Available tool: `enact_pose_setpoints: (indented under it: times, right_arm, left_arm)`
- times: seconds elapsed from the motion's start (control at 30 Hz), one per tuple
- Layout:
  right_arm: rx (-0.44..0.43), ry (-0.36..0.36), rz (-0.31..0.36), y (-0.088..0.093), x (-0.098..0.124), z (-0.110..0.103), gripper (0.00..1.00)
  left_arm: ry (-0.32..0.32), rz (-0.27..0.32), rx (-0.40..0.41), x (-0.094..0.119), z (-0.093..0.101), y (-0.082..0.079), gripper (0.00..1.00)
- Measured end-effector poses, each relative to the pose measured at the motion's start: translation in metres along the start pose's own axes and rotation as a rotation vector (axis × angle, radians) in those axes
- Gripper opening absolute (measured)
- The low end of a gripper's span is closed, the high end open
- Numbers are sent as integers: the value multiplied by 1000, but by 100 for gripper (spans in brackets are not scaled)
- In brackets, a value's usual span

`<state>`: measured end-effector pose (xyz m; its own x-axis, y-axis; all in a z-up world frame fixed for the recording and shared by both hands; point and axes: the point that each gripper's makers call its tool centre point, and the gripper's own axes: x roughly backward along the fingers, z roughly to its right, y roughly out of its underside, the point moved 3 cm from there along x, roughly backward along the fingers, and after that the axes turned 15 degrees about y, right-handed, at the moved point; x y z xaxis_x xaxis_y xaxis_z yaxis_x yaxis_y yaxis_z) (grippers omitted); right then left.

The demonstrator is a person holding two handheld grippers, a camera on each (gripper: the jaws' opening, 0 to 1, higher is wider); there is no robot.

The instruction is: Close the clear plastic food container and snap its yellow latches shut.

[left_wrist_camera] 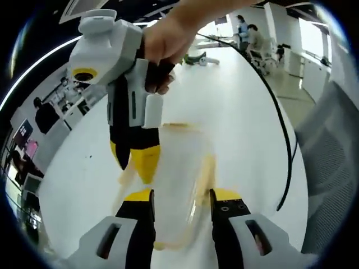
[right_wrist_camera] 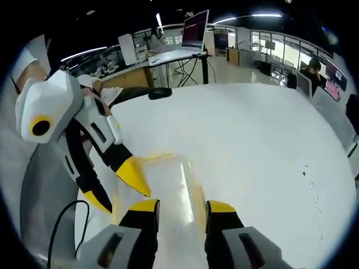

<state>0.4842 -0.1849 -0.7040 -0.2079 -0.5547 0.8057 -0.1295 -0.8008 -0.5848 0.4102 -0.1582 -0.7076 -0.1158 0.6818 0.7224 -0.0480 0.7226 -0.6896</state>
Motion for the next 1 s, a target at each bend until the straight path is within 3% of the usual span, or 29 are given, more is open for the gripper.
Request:
enact_pose_setpoints:
  times: [0.2, 0.53, 0.63, 1.0]
  right_arm:
    - [73, -29, -57, -4, -2, -1, 31]
    - [84, -68, -164, -5, -5, 1, 32]
    - [94, -72, -179, -5, -5, 1, 32]
    - [138, -95, -246, -5, -6, 1, 30]
  left_arm:
    - [-7, -31, -28, -1, 0, 1, 38]
    - [-21, -99, -30, -3, 0, -1, 37]
    - [-39, -148, -42, -5, 1, -1, 37]
    - [-46, -205, -15, -6, -2, -2, 34]
